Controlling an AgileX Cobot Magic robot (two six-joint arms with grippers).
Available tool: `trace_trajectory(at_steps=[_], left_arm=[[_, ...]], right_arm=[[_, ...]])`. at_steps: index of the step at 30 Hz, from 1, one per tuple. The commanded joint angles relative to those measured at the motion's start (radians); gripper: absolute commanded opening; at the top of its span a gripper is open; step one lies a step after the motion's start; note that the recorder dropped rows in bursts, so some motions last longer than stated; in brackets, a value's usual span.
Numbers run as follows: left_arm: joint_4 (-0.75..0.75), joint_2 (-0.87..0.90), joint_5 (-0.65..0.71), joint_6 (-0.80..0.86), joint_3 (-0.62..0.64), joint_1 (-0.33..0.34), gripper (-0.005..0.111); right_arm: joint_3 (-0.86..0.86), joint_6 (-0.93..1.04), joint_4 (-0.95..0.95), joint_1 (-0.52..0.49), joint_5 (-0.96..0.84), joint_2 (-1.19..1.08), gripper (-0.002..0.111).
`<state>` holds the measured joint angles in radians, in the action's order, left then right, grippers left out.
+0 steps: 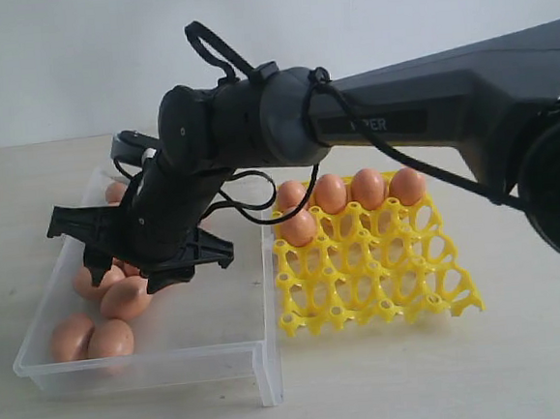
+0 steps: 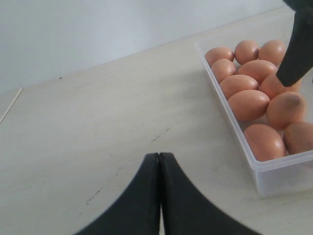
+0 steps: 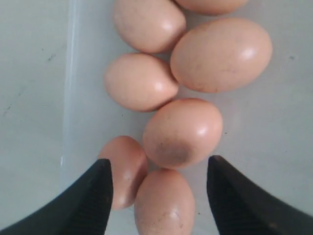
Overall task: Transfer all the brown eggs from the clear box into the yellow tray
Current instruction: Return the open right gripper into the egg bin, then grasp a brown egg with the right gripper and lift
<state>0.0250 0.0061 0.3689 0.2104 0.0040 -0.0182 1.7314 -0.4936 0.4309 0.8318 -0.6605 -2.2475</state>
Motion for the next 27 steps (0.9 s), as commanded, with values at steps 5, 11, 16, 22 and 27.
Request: trace_trajectory(at_steps=[5,11,16,22,27], left_arm=[[0.0,-0.006,-0.008,-0.005,-0.004,-0.002,0.0],[0.0,-0.006,-0.008,-0.005,-0.004,-0.002,0.0],[0.0,-0.006,-0.008,-0.005,-0.004,-0.002,0.0],[0.0,-0.006,-0.008,-0.005,-0.004,-0.002,0.0],[0.0,-0.006,-0.008,-0.005,-0.004,-0.002,0.0]], right_arm=[[0.01,-0.059,0.007,0.011,0.038,-0.04,0.056],[0.01,-0.115,-0.023,0.011,0.084,-0.05,0.056],[0.01,-0.136,-0.028,0.011,0.091,-0.068,0.056],[0.022,-0.163,-0.049,0.011,0.097,-0.092,0.056],[0.032,-0.163,-0.051,0.011,0.118,-0.107,0.053]])
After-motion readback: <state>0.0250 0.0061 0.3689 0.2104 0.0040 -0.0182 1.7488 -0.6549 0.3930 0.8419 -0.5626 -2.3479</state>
